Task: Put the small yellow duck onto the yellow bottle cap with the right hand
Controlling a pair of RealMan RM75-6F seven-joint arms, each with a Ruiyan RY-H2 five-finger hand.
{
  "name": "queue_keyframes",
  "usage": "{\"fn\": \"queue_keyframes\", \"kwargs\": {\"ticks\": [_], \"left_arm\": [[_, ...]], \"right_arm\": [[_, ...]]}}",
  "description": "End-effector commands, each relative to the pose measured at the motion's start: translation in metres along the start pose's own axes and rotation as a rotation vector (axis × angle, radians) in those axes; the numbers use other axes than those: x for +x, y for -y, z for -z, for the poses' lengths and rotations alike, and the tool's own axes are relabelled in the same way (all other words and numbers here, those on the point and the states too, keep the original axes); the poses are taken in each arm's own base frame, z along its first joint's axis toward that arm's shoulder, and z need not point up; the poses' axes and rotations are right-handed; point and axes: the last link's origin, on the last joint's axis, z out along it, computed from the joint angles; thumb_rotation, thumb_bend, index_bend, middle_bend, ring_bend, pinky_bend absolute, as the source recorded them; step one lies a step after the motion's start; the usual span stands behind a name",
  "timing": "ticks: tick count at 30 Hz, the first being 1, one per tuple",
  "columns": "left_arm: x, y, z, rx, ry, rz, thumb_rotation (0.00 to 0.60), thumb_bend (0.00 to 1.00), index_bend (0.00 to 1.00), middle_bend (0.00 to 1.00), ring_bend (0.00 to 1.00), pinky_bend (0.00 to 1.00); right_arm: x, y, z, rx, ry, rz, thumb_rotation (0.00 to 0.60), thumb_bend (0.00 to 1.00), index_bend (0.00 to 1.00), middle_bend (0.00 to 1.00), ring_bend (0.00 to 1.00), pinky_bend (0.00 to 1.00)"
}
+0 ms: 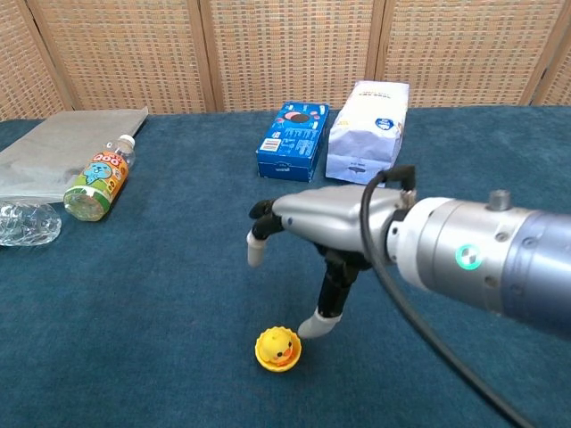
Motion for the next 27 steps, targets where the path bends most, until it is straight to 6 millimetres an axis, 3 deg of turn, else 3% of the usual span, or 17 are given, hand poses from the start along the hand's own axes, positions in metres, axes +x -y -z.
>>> {"fn": "queue_keyframes", "kwargs": {"ticks": [1,3,7,8,11,17,21,27], "left_arm": [[0.001,0.0,0.001,-0.002,-0.003,0.002,0.6,0.05,0.0,0.0,0.0,0.0],[0.002,0.0,0.002,-0.004,-0.006,0.006,0.6,0.05,0.0,0.0,0.0,0.0],[0.002,-0.001,0.005,-0.017,-0.006,0.011,0.6,0.05,0.0,0.0,0.0,0.0],[0.002,-0.002,0.005,-0.018,-0.007,0.011,0.6,0.05,0.0,0.0,0.0,0.0],[0.003,-0.005,0.008,-0.035,-0.012,0.006,0.6,0.05,0.0,0.0,0.0,0.0],[0.004,-0.007,0.014,-0.047,-0.031,-0.002,0.6,0.05,0.0,0.0,0.0,0.0],[0.003,-0.009,0.018,-0.053,-0.04,-0.012,0.6,0.05,0.0,0.0,0.0,0.0],[0.004,-0.008,0.021,-0.052,-0.046,-0.014,0.6,0.05,0.0,0.0,0.0,0.0]], "right_arm": [[0.02,-0.025,0.016,-0.011,-0.092,0.005,0.6,0.0,0.16,0.0,0.0,0.0],[0.027,-0.043,0.025,-0.01,-0.16,0.024,0.6,0.0,0.1,0.0,0.0,0.0],[0.036,-0.096,0.06,-0.026,-0.32,0.113,0.6,0.0,0.0,0.0,0.0,0.0],[0.036,-0.1,0.063,-0.029,-0.328,0.12,0.6,0.0,0.0,0.0,0.0,0.0],[0.036,-0.141,0.103,-0.103,-0.397,0.17,0.6,0.0,0.0,0.0,0.0,0.0],[0.018,-0.194,0.166,-0.216,-0.435,0.155,0.6,0.0,0.0,0.0,0.0,0.0],[0.011,-0.213,0.192,-0.269,-0.445,0.133,0.6,0.0,0.0,0.0,0.0,0.0],[0.013,-0.215,0.21,-0.326,-0.463,0.114,0.6,0.0,0.0,0.0,0.0,0.0]]}}
